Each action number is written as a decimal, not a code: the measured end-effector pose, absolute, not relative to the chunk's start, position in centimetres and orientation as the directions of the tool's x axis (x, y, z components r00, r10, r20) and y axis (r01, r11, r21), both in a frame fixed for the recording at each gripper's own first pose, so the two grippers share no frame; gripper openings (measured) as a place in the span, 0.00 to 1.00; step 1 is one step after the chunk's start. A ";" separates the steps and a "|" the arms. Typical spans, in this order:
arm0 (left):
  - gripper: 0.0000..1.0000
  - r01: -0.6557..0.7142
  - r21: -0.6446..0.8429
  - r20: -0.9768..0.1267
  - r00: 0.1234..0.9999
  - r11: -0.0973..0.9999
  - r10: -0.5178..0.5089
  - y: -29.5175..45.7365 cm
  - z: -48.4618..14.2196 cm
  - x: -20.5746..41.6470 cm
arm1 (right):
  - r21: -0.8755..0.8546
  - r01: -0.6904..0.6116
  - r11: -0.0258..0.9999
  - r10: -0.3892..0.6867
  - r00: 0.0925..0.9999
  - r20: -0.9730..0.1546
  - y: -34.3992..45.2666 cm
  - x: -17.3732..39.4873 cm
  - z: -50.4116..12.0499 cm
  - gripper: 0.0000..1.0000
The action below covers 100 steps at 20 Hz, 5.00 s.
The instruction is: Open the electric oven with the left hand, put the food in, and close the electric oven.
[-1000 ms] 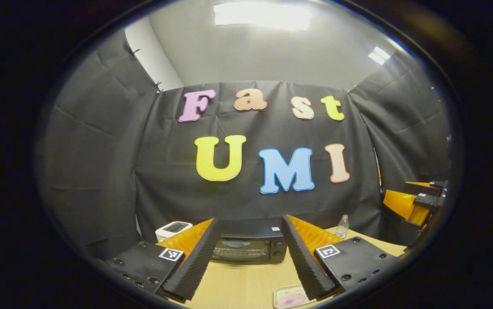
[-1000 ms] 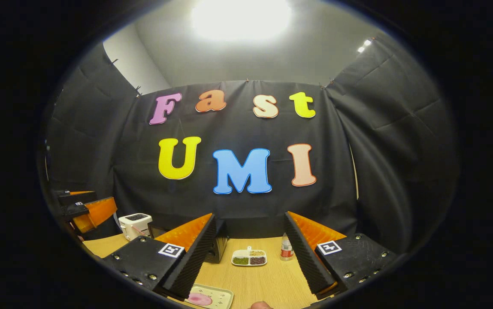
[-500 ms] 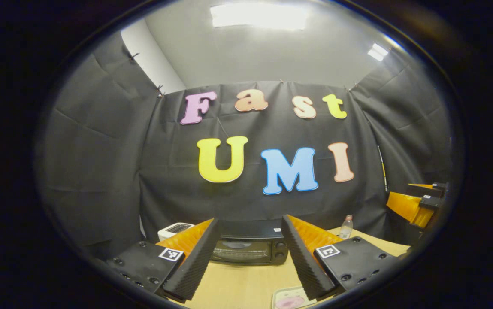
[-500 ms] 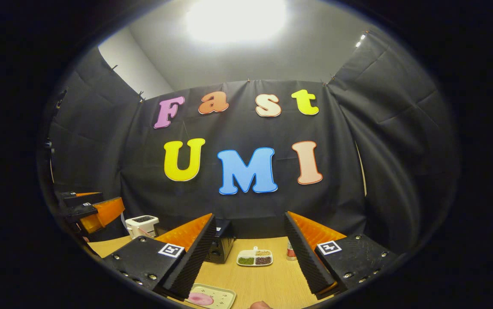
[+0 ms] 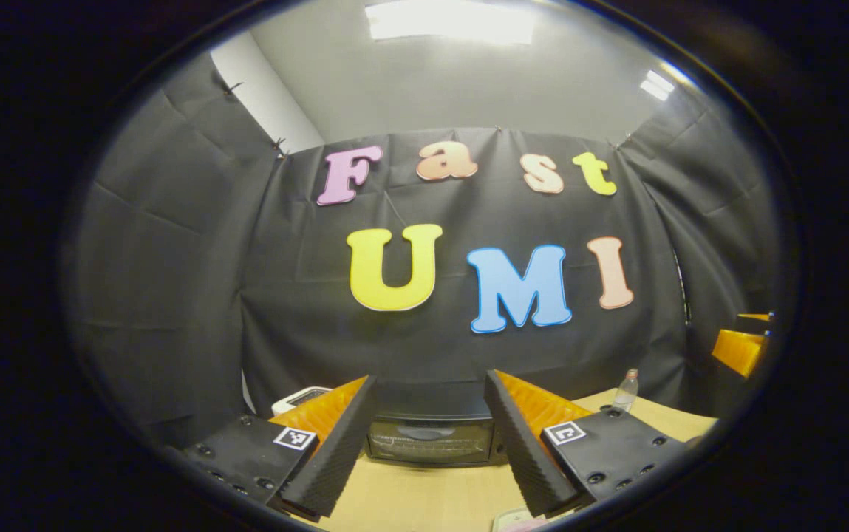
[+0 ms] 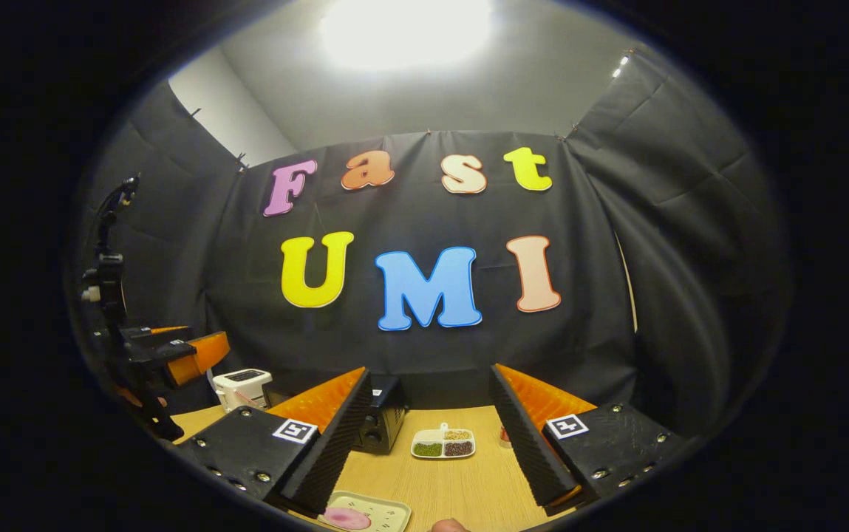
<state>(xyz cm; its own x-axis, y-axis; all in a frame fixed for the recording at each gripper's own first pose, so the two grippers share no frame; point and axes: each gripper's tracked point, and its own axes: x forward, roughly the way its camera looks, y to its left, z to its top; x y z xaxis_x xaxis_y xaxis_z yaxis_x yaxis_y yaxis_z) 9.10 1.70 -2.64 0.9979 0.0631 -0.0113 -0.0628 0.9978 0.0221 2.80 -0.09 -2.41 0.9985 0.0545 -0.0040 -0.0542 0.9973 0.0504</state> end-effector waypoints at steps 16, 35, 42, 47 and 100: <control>0.92 0.090 -0.004 -0.158 0.983 0.996 -0.090 3.6 -15.5 25.8 | -0.019 0.131 0.991 -0.132 0.991 -0.031 2.6 9.1 -4.2 0.97; 0.97 0.097 -0.010 -0.308 0.947 0.995 -0.095 4.1 -27.1 32.4 | -0.133 0.281 0.951 -0.292 0.953 -0.075 1.9 8.3 -5.4 0.97; 0.97 0.082 0.005 -0.301 0.951 0.997 -0.077 4.2 -27.2 31.7 | -0.160 0.256 0.953 -0.270 0.960 -0.072 2.4 7.3 -5.2 0.97; 0.96 0.073 0.015 -0.315 0.947 0.997 -0.064 4.2 -27.5 29.3 | -0.143 0.212 0.967 -0.224 0.972 -0.073 2.9 7.2 -5.1 0.97; 1.00 -0.029 -0.011 -0.338 0.941 1.000 0.024 4.2 -22.3 10.9 | 0.028 -0.066 0.997 0.071 0.971 -0.227 2.8 3.5 -9.9 0.97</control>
